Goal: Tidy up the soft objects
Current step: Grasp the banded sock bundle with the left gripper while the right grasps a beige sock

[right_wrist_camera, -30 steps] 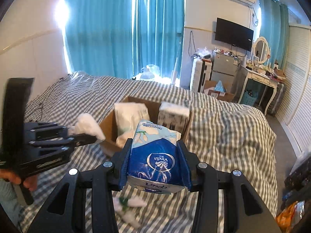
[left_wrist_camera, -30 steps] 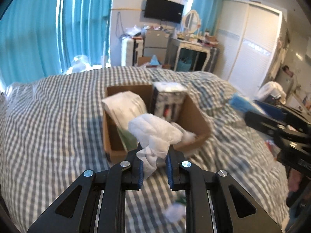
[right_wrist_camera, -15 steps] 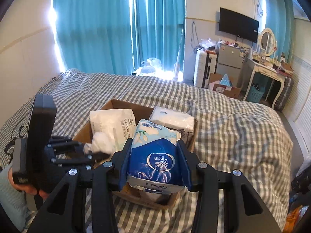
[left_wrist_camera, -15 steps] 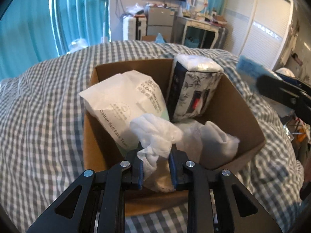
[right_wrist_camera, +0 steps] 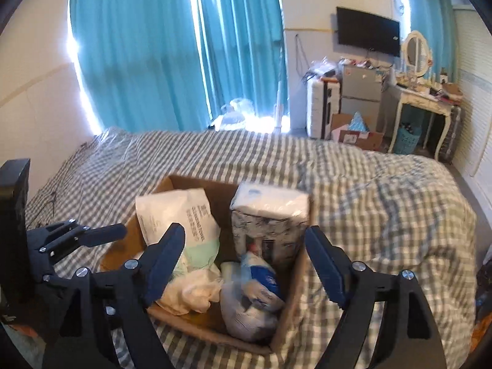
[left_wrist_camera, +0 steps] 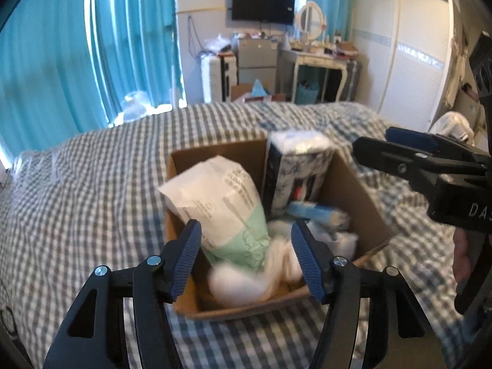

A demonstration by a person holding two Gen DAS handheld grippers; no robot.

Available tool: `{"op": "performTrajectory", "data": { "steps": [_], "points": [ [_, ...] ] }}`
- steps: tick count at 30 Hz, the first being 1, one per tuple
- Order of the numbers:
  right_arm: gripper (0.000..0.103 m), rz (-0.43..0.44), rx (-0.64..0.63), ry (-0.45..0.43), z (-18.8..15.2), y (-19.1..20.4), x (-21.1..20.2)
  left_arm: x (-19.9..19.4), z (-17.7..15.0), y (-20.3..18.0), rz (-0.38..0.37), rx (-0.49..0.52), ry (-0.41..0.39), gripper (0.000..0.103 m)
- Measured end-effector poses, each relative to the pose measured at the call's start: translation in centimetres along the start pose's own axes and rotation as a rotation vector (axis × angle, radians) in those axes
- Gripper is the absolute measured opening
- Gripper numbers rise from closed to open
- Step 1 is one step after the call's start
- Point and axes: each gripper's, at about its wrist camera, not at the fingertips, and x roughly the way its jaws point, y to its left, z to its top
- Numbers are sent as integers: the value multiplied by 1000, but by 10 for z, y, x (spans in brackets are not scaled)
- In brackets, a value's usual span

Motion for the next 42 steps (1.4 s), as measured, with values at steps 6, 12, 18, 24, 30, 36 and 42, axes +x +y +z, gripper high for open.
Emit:
{"op": "performTrajectory", "data": {
  "steps": [6, 12, 18, 24, 30, 36, 42],
  "points": [
    [95, -61, -25, -95, 12, 9, -68, -69, 8, -4, 56, -16, -109, 62],
    [103, -167, -13, -157, 21, 20, -133, -130, 4, 0, 99, -35, -192, 74],
    [103, -257, -30, -191, 9, 26, -176, -160, -19, 7, 91, -92, -187, 74],
    [103, -179, -51, -78, -48, 38, -172, -135, -61, 1, 15, -75, -126, 74],
    [103, -109, -131, 114, -122, 58, -103, -65, -105, 0, -4, -79, 25, 74],
    [82, -20, -74, 355, -176, 52, -35, -16, -147, 2, 37, -52, 111, 74],
    [67, 46, -123, 480, -193, 68, -8, -9, -162, 9, 30, -74, 159, 74]
  ]
}}
